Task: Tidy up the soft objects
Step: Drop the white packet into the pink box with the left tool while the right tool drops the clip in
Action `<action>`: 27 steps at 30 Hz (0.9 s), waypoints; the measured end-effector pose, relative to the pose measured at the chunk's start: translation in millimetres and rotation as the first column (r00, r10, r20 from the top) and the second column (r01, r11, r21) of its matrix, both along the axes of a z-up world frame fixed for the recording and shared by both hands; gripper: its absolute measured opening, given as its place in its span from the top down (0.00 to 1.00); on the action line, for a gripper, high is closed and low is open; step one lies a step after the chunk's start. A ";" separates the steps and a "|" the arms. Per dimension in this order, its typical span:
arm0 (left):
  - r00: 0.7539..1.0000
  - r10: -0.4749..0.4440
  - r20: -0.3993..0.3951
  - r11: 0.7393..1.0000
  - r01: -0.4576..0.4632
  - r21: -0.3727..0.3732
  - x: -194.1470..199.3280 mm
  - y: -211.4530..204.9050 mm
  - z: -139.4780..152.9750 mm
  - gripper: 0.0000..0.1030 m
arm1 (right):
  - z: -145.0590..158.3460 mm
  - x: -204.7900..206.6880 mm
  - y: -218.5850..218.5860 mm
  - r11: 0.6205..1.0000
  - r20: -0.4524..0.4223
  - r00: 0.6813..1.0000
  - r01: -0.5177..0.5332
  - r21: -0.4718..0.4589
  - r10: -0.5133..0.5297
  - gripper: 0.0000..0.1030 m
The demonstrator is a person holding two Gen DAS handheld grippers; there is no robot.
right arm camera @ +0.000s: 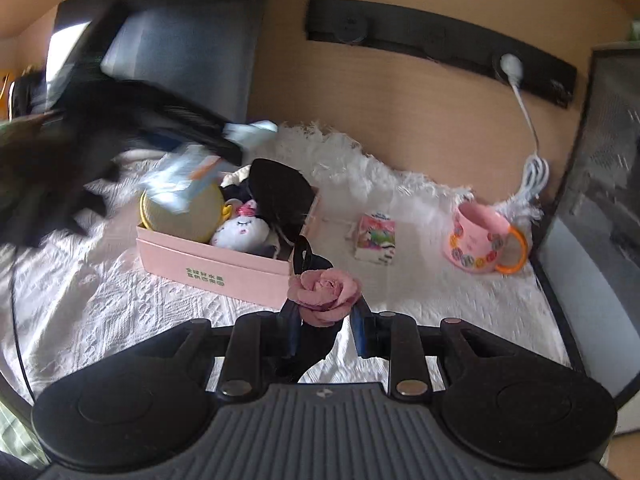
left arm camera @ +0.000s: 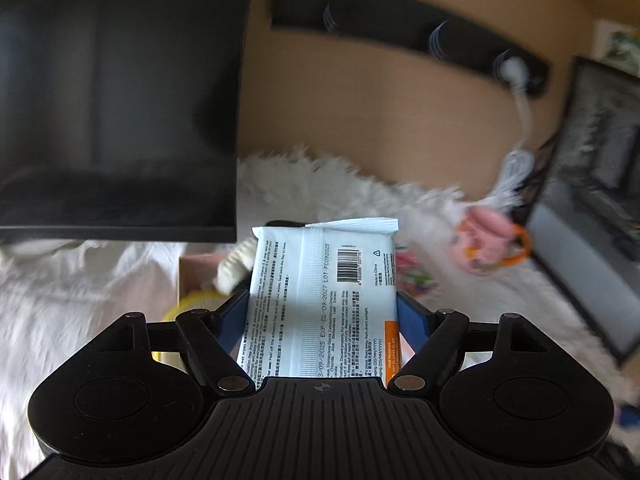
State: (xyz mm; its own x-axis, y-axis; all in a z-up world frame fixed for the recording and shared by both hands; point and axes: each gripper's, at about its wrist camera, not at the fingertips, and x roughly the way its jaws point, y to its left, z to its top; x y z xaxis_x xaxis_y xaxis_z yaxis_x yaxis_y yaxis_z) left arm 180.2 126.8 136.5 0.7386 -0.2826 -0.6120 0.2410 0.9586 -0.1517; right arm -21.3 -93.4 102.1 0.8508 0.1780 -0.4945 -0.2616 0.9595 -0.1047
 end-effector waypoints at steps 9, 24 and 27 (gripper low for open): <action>0.997 0.025 -0.076 0.990 -0.035 -0.134 46.5 36.5 -35.2 0.22 | 12.6 48.2 39.8 0.995 0.050 0.999 -0.011 -0.096 0.016 0.75; 0.985 0.174 0.001 0.952 -0.168 -0.256 -5.8 94.5 -29.6 0.24 | 9.5 172.3 125.4 0.976 0.070 0.978 -0.187 -0.112 0.195 0.37; 0.981 0.192 0.002 0.950 -0.186 -0.251 -21.9 92.6 -36.9 0.25 | 13.8 160.5 98.5 0.973 0.066 0.971 -0.228 -0.044 0.230 0.34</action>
